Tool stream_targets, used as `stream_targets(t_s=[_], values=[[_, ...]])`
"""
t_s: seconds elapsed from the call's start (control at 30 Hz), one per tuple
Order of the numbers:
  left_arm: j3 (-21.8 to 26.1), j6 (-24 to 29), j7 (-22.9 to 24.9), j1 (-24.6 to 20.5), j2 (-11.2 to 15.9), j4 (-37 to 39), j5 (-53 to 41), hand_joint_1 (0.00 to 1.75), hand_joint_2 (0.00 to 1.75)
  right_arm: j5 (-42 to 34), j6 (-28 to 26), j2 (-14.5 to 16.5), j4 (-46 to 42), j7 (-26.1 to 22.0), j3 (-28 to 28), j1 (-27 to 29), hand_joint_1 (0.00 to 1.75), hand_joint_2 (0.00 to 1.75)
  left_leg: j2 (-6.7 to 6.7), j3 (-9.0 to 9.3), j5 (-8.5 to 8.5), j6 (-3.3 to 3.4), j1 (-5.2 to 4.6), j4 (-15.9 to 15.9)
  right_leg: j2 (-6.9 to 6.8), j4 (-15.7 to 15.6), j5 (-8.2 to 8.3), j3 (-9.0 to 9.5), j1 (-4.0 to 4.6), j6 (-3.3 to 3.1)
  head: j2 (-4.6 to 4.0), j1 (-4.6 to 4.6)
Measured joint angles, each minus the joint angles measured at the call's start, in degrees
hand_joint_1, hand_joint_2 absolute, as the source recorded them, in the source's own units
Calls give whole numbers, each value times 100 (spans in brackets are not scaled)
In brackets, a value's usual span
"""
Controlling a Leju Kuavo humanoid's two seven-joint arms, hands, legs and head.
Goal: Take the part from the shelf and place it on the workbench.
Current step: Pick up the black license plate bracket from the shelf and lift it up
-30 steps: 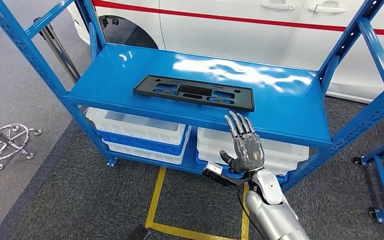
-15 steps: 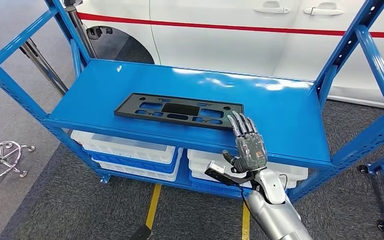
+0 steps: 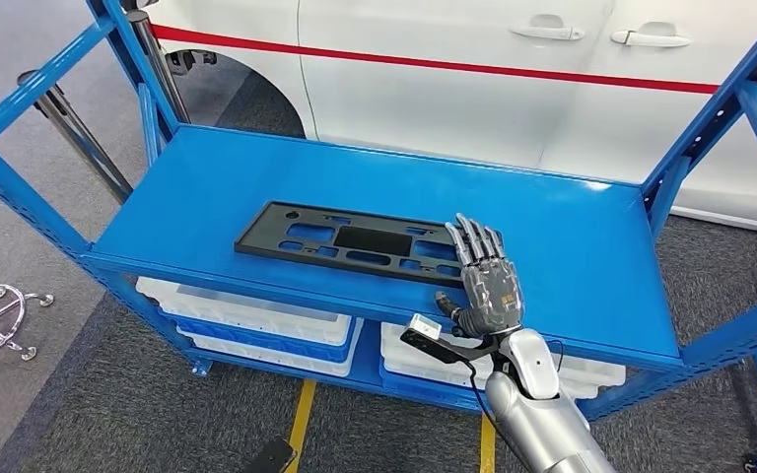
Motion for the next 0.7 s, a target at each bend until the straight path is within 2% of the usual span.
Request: stream_targets(t_s=[0.03, 0.07, 0.1, 0.13, 0.17, 0.2, 0.27, 0.33, 0.4, 0.47, 0.5, 0.53, 0.57, 0.63, 0.67, 0.7], values=[[8, -1, 0, 1, -2, 0, -4, 0, 175, 8, 4, -2, 1, -1, 1, 4, 0, 175, -8, 19, -38, -2, -1, 24, -2, 20, 112, -80, -3, 5, 0, 1], [11, 2, 1, 2, -4, 0, -9, 0, 175, 22, 10, -3, 2, -2, 1, -3, 0, 175, -16, 41, -80, -12, 0, 55, -5, -188, 330, -42, -5, 3, 1, 1], [12, 7, 2, 1, -8, 0, -16, 0, 175, 44, 16, -2, 3, -4, 2, -17, 0, 175, -23, 62, -129, -28, 1, 97, -8, -561, 590, 84, -6, -8, 1, 2], [13, 16, 5, -3, -13, 0, -23, 0, 175, 70, 24, 2, 4, -9, 5, -36, 0, 175, -28, 68, -180, -55, -9, 146, -11, -914, 771, 222, -2, -26, 1, 2], [13, 26, 11, -11, -17, 0, -27, 0, 175, 95, 31, 14, 3, -12, 12, -52, 0, 175, -31, 66, -225, -83, -17, 190, -9, -1183, 883, 329, 3, -50, 2, 1], [13, 35, 16, -22, -20, -1, -31, 0, 175, 117, 35, 27, 3, -15, 18, -61, 0, 175, -32, 60, -257, -111, -26, 221, -7, -1323, 911, 385, 12, -73, 1, 0], [14, 44, 23, -40, -22, -2, -33, 0, 175, 144, 37, 49, 1, -13, 30, -69, 0, 175, -33, 56, -283, -156, -30, 235, 2, -1343, 881, 393, 28, -121, 1, -1], [15, 47, 25, -47, -22, -5, -35, 0, 175, 163, 38, 70, -1, -9, 40, -83, 0, 175, -25, 37, -361, -209, -21, 316, -7, -1373, 882, 423, 8, -181, 1, -3], [15, 53, 26, -55, -21, -9, -40, 0, 175, 201, 57, 103, -1, -4, 71, -104, 0, 175, -7, -160, -627, -285, 2, 768, -25, -1402, 883, 456, -19, -233, 1, -7], [15, 61, 25, -60, -21, -9, -63, 0, 175, 302, 116, 137, 8, 31, 131, -126, 0, 175, 4, -535, -958, -346, 31, 1528, -35, -1404, 871, 463, -16, -255, 1, -8], [15, 64, 26, -59, -21, -9, -80, 0, 175, 373, 157, 158, 21, 66, 174, -138, 0, 175, 6, -682, -1024, -360, 42, 1798, -36, -1403, 866, 466, -13, -260, 1, -8], [15, 67, 26, -59, -21, -9, -101, 0, 175, 445, 192, 185, 38, 108, 221, -153, 0, 175, 6, -736, -983, -362, 48, 1870, -35, -1402, 861, 472, -11, -261, 1, -8], [15, 68, 27, -63, -21, -9, -115, 0, 175, 506, 214, 214, 56, 148, 266, -173, 0, 175, 6, -665, -827, -350, 50, 1694, -30, -1402, 855, 483, -9, -258, 1, -9], [15, 70, 27, -84, -22, -10, -134, 0, 175, 586, 233, 279, 82, 201, 344, -229, 0, 175, 7, -288, -408, -280, 37, 877, -24, -1406, 842, 514, -5, -247, 0, -8], [15, 71, 27, -99, -22, -10, -135, 0, 175, 603, 233, 302, 93, 221, 371, -262, 0, 175, 7, -113, -271, -235, 19, 508, -22, -1410, 838, 522, 1, -228, 0, -8], [15, 73, 28, -112, -22, -11, -136, 0, 175, 611, 232, 320, 105, 235, 392, -289, 0, 175, 7, -7, -208, -196, -1, 275, -25, -1415, 837, 524, 2, -204, 0, -7]])
